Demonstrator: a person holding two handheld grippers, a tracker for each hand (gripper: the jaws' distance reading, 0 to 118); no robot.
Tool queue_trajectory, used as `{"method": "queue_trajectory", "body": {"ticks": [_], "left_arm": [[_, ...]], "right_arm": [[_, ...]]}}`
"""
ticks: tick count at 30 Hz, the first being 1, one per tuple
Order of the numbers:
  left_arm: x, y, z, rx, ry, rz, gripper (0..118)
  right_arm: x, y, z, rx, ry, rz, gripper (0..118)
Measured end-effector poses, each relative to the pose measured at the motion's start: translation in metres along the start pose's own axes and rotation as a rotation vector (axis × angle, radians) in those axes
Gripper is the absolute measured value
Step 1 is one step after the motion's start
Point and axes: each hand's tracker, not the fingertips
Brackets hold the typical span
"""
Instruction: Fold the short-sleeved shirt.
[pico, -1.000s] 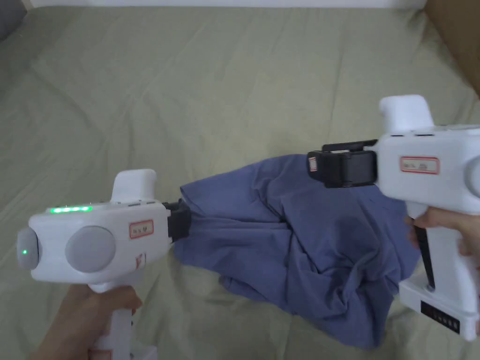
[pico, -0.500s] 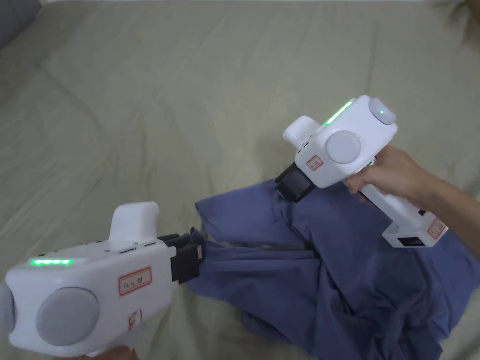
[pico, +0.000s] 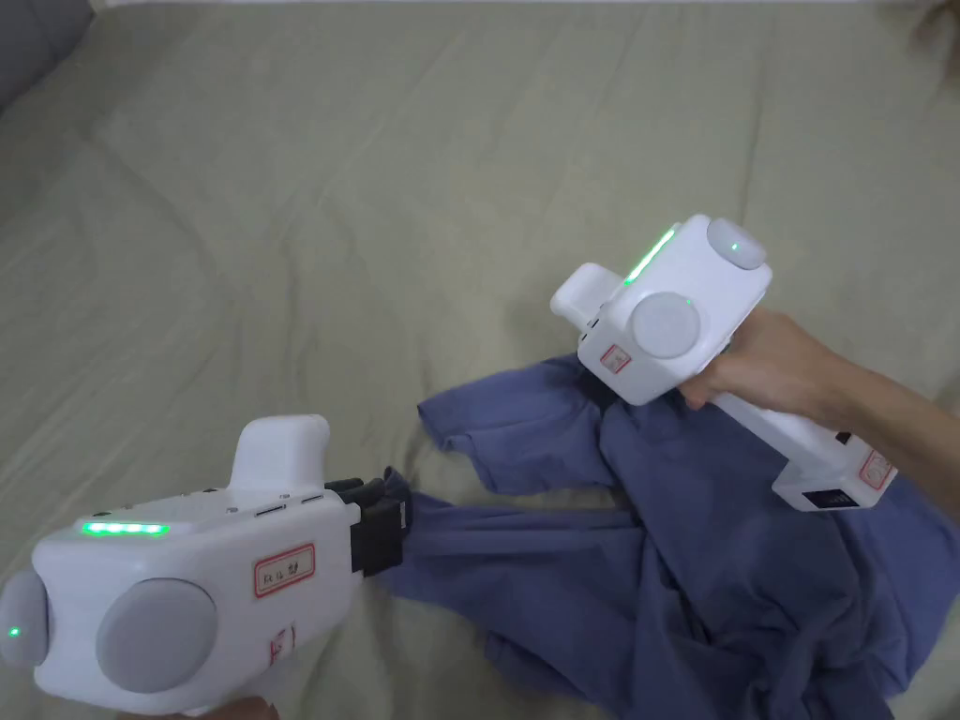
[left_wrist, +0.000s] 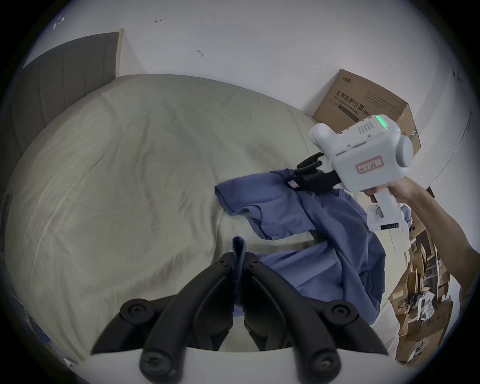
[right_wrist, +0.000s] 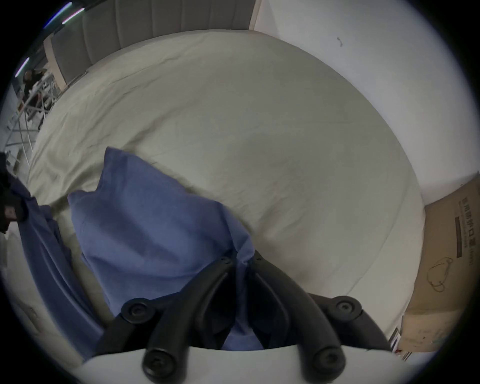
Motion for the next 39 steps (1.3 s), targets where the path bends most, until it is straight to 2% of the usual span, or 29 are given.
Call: {"method": "queue_trajectory", "body": {"ticks": [3, 8, 11, 14, 18, 25, 28, 30, 33, 39], "left_arm": [[-0.001, 0.0, 0.001, -0.012, 0.012, 0.008, 5], [0.006, 0.006, 0.024, 0.021, 0.009, -0.016, 5], [0.011, 0.016, 0.044, 0.054, 0.041, -0.06, 5], [0.014, 0.03, 0.066, 0.107, 0.083, -0.082, 5], [0.014, 0.051, 0.1, 0.175, 0.167, -0.132, 5], [0.022, 0.086, 0.164, 0.294, 0.244, -0.177, 5], [0.033, 0.1, 0.192, 0.364, 0.317, -0.199, 5], [0.043, 0.111, 0.213, 0.441, 0.267, -0.183, 5], [0.064, 0.131, 0.238, 0.511, 0.28, -0.223, 5], [0.088, 0.174, 0.281, 0.614, 0.297, -0.283, 5]], "right_arm": [[0.004, -0.002, 0.008, 0.003, -0.018, -0.023, 6], [0.031, -0.016, 0.059, 0.115, -0.077, -0.183, 6], [0.057, -0.036, 0.105, 0.196, -0.12, -0.302, 6], [0.075, -0.059, 0.162, 0.266, -0.16, -0.382, 6], [0.092, -0.097, 0.239, 0.348, -0.296, -0.484, 6], [0.105, -0.166, 0.354, 0.523, -0.329, -0.671, 6], [0.107, -0.19, 0.392, 0.619, -0.309, -0.742, 6], [0.107, -0.197, 0.413, 0.685, -0.263, -0.772, 6], [0.1, -0.201, 0.446, 0.749, -0.311, -0.777, 6], [0.104, -0.201, 0.493, 0.81, -0.344, -0.773, 6]]}}
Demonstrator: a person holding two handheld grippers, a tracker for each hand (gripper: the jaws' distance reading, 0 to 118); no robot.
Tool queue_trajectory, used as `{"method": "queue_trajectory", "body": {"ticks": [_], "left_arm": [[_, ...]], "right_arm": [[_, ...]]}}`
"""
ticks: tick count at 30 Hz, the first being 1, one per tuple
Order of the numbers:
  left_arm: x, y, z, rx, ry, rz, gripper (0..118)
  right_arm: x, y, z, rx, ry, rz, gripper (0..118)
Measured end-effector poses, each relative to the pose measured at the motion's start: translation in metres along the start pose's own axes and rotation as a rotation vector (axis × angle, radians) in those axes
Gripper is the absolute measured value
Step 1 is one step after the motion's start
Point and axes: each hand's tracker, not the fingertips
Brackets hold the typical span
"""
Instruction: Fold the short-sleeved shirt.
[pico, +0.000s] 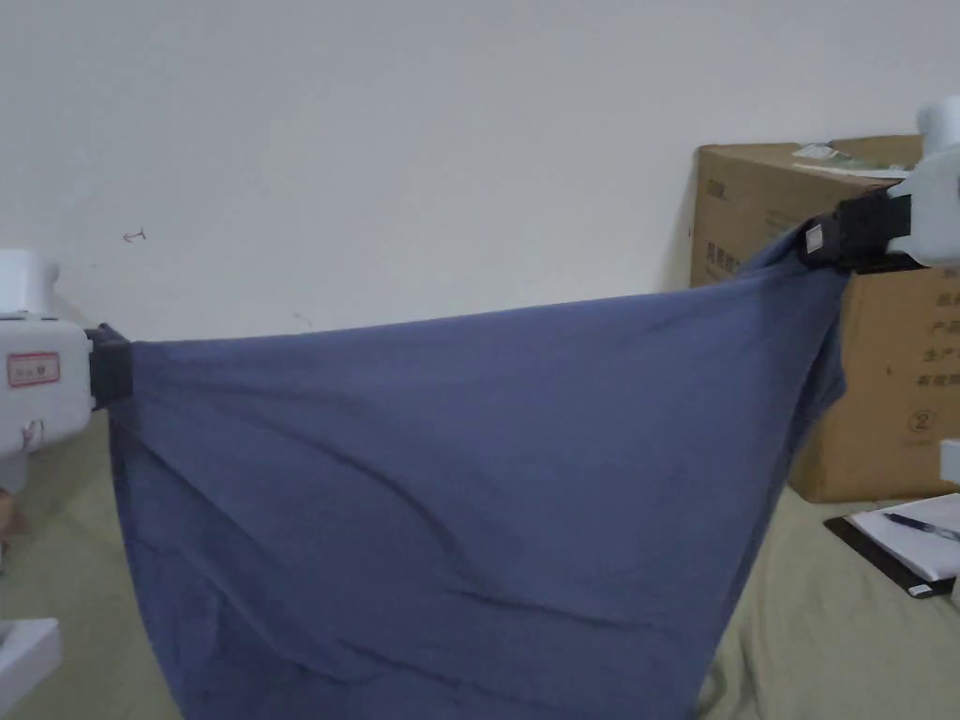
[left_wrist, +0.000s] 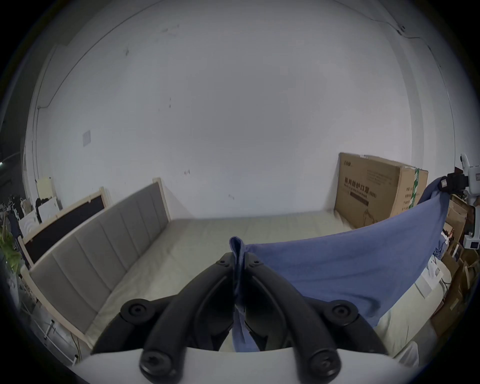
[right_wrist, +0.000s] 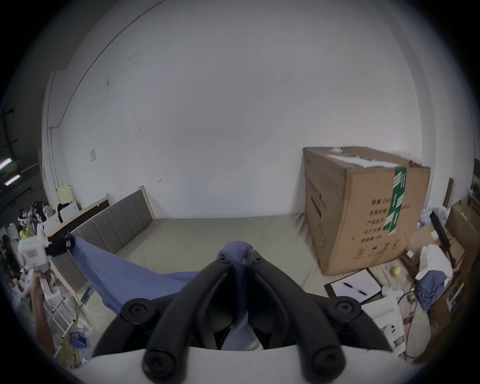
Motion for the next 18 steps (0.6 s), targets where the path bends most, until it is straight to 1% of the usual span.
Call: {"method": "queue_trajectory", "body": {"ticks": [2, 6, 9, 14, 18], "left_arm": [[-0.002, 0.017, -0.001, 0.024, 0.008, -0.005, 5], [-0.006, 0.046, -0.01, 0.045, 0.026, 0.001, 5], [-0.009, 0.063, -0.026, 0.058, 0.035, 0.002, 5], [-0.019, 0.089, -0.065, 0.049, 0.055, 0.017, 5], [-0.03, 0.123, -0.097, 0.044, 0.065, 0.014, 5]], "right_arm": [[-0.001, 0.009, 0.003, 0.016, -0.009, 0.011, 6], [-0.004, 0.031, -0.007, 0.041, 0.01, -0.018, 6], [-0.009, 0.054, -0.033, 0.048, -0.008, -0.022, 6], [-0.023, 0.09, -0.076, 0.057, -0.03, -0.07, 6], [-0.03, 0.125, -0.099, 0.098, -0.018, -0.1, 6]]}}
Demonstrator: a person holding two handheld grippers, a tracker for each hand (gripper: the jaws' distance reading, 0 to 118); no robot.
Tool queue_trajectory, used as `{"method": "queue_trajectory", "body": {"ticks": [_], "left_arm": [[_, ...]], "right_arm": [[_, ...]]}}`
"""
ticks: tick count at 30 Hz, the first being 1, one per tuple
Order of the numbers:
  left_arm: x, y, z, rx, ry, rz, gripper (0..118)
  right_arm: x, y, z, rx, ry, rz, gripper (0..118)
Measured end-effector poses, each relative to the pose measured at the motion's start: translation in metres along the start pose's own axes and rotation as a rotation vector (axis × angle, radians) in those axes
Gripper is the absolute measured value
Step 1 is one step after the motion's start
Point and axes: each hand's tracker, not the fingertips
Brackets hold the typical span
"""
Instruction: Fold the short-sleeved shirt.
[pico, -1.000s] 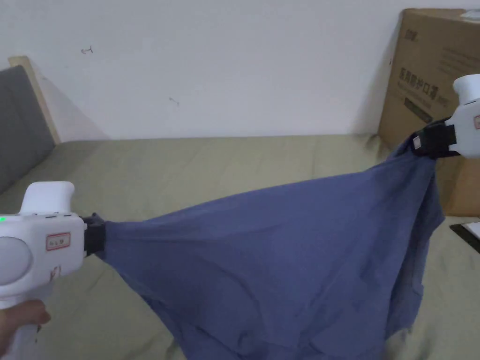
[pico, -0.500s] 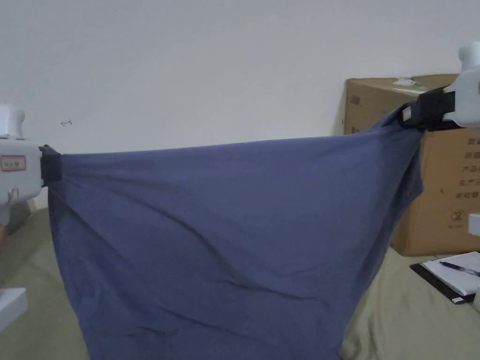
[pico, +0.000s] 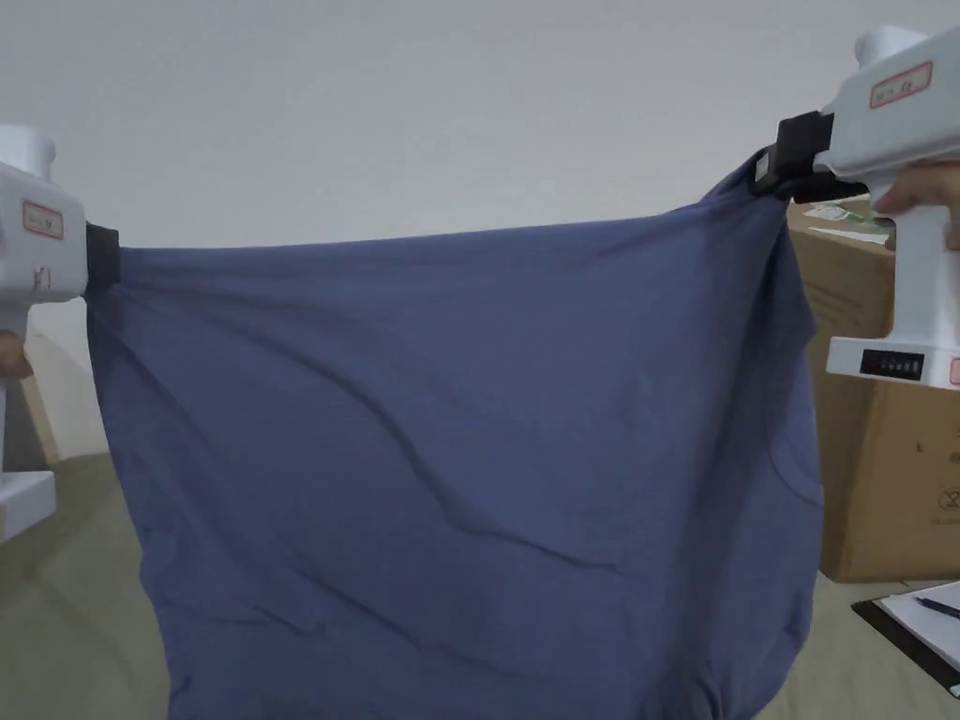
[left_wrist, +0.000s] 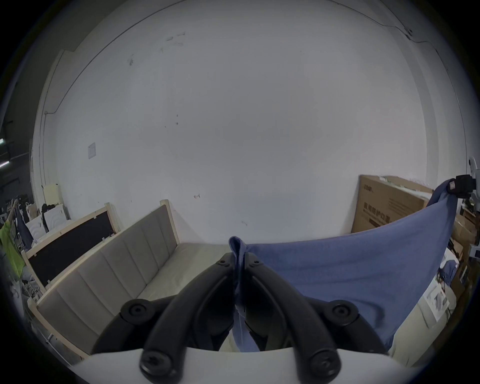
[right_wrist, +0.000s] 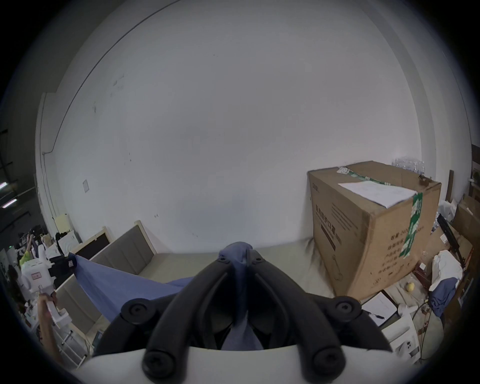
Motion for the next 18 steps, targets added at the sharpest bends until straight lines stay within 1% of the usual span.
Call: {"method": "queue_trajectory", "body": {"ticks": [1, 2, 3, 4, 5, 6, 7, 8, 9, 11, 12, 13, 15, 16, 18], "left_arm": [[-0.002, 0.01, -0.006, 0.016, 0.01, 0.015, 5], [-0.004, 0.02, -0.013, 0.023, 0.003, 0.001, 5], [-0.006, 0.031, -0.017, 0.046, 0.014, 0.003, 5], [-0.008, 0.042, -0.022, 0.075, 0.024, 0.033, 5], [-0.011, 0.05, -0.026, 0.077, 0.013, 0.027, 5], [-0.011, 0.06, -0.03, 0.105, 0.026, 0.056, 5], [-0.011, 0.069, -0.037, 0.112, 0.027, 0.054, 5], [-0.011, 0.076, -0.042, 0.115, 0.033, 0.034, 5], [-0.01, 0.081, -0.047, 0.126, 0.05, 0.031, 5], [-0.011, 0.088, -0.054, 0.134, 0.042, 0.037, 5], [-0.012, 0.089, -0.058, 0.157, 0.031, 0.068, 5], [-0.012, 0.09, -0.064, 0.161, 0.024, 0.062, 5], [-0.011, 0.087, -0.078, 0.167, 0.035, 0.062, 5], [-0.01, 0.082, -0.086, 0.162, 0.044, 0.056, 5], [-0.009, 0.068, -0.101, 0.142, 0.038, 0.066, 5]], "right_arm": [[-0.004, 0.01, -0.005, 0.004, -0.001, 0.002, 6], [-0.007, 0.019, -0.01, 0.006, -0.002, 0.012, 6], [-0.011, 0.03, -0.015, 0.022, -0.004, 0.041, 6], [-0.016, 0.041, -0.02, 0.038, -0.011, 0.053, 6], [-0.02, 0.049, -0.023, 0.044, -0.013, 0.052, 6], [-0.022, 0.057, -0.027, 0.059, -0.008, 0.043, 6], [-0.023, 0.064, -0.031, 0.07, 0.005, 0.03, 6], [-0.024, 0.069, -0.034, 0.073, 0.006, 0.033, 6], [-0.031, 0.066, -0.03, 0.086, 0.001, 0.038, 6], [-0.032, 0.069, -0.036, 0.094, -0.002, 0.042, 6], [-0.032, 0.069, -0.039, 0.104, -0.003, 0.03, 6], [-0.031, 0.069, -0.044, 0.099, -0.004, 0.027, 6], [-0.03, 0.063, -0.051, 0.082, -0.005, 0.053, 6], [-0.03, 0.058, -0.057, 0.061, -0.014, 0.084, 6], [-0.029, 0.042, -0.066, 0.044, -0.028, 0.094, 6]]}}
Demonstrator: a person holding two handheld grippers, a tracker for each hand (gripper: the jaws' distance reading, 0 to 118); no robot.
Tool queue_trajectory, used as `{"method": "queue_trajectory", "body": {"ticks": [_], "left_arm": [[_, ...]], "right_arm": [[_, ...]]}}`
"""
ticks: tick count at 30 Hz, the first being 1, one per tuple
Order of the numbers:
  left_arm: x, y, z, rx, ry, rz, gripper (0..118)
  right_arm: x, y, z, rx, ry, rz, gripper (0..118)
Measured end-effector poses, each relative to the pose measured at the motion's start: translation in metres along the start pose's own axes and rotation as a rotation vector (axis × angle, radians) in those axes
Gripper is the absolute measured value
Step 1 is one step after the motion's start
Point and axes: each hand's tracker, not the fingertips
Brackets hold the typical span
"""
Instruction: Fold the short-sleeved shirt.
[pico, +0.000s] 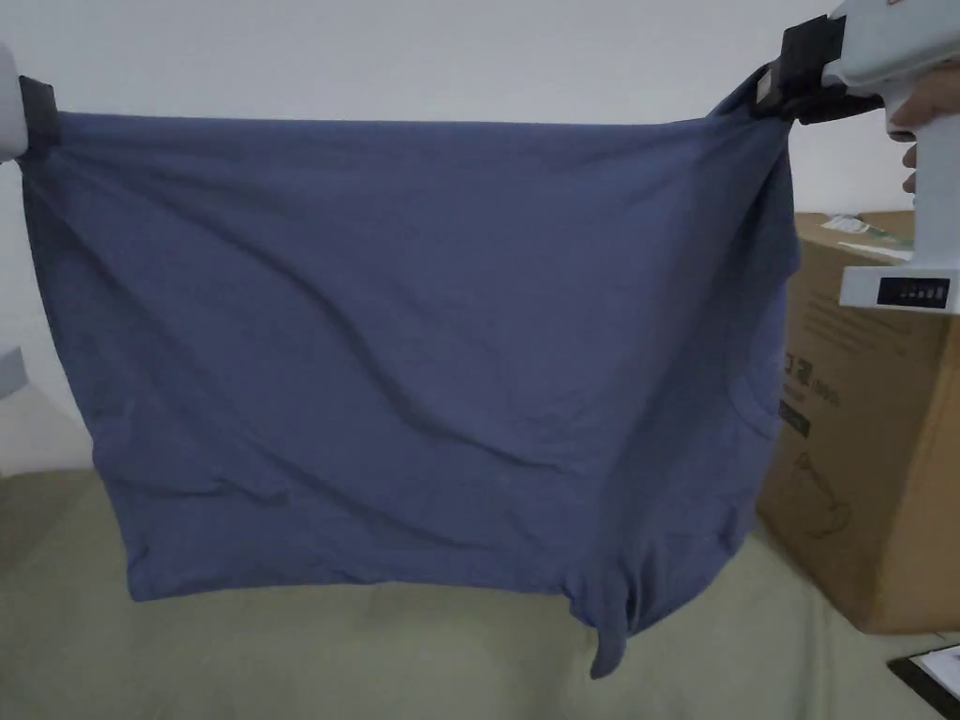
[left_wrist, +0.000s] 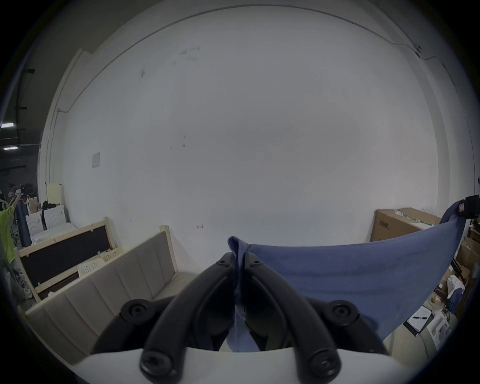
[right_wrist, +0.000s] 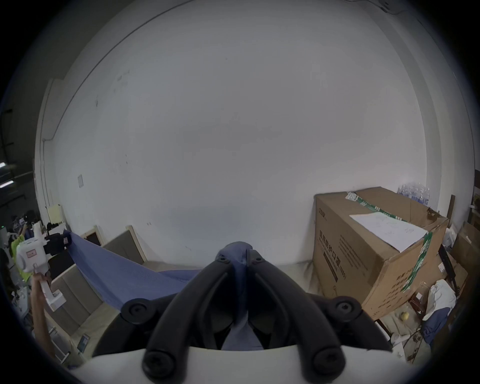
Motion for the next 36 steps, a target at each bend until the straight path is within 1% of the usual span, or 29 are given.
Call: {"method": "queue_trajectory", "body": {"ticks": [1, 2, 4, 6, 8, 10, 12, 15, 17, 19, 21, 22, 24, 27, 29, 32, 36], "left_arm": [[0.001, -0.011, -0.008, -0.013, 0.0, 0.002, 5], [0.003, -0.022, -0.015, -0.027, 0.002, 0.008, 5], [0.007, -0.05, -0.034, -0.097, 0.007, -0.032, 5], [0.01, -0.081, -0.054, -0.162, -0.002, -0.051, 5], [0.013, -0.118, -0.071, -0.212, 0.004, -0.032, 5], [0.016, -0.164, -0.09, -0.288, 0.011, -0.016, 5], [0.02, -0.21, -0.105, -0.394, 0.004, 0.005, 5], [0.023, -0.283, -0.12, -0.518, -0.015, 0.041, 5], [0.028, -0.33, -0.123, -0.59, -0.006, 0.006, 5], [0.031, -0.37, -0.129, -0.673, 0.001, -0.013, 5], [0.03, -0.404, -0.131, -0.751, -0.024, 0.023, 5], [0.029, -0.418, -0.13, -0.792, -0.014, 0.042, 5], [0.023, -0.436, -0.12, -0.81, -0.023, 0.107, 5], [0.016, -0.445, -0.103, -0.806, -0.02, 0.053, 5], [0.01, -0.441, -0.091, -0.816, -0.026, 0.054, 5], [0.003, -0.429, -0.066, -0.8, -0.052, 0.089, 5], [-0.004, -0.416, -0.007, -0.753, -0.067, 0.03, 5]], "right_arm": [[0.002, -0.008, -0.008, -0.015, -0.006, -0.002, 6], [0.005, -0.018, -0.016, -0.027, -0.001, -0.02, 6], [0.012, -0.041, -0.038, -0.081, -0.002, -0.064, 6], [0.017, -0.07, -0.059, -0.128, -0.016, -0.07, 6], [0.021, -0.106, -0.08, -0.178, -0.03, -0.066, 6], [0.027, -0.151, -0.104, -0.267, -0.044, -0.091, 6], [0.037, -0.198, -0.129, -0.358, -0.038, -0.115, 6], [0.052, -0.271, -0.156, -0.472, -0.088, -0.137, 6], [0.061, -0.319, -0.169, -0.564, -0.113, -0.178, 6], [0.068, -0.357, -0.177, -0.654, -0.132, -0.191, 6], [0.071, -0.392, -0.176, -0.693, -0.148, -0.183, 6], [0.074, -0.407, -0.174, -0.721, -0.159, -0.201, 6], [0.081, -0.425, -0.166, -0.742, -0.153, -0.24, 6], [0.094, -0.433, -0.151, -0.754, -0.155, -0.312, 6], [0.096, -0.431, -0.138, -0.76, -0.135, -0.307, 6], [0.084, -0.423, -0.107, -0.745, -0.109, -0.243, 6], [0.067, -0.421, -0.05, -0.738, -0.09, -0.22, 6]]}}
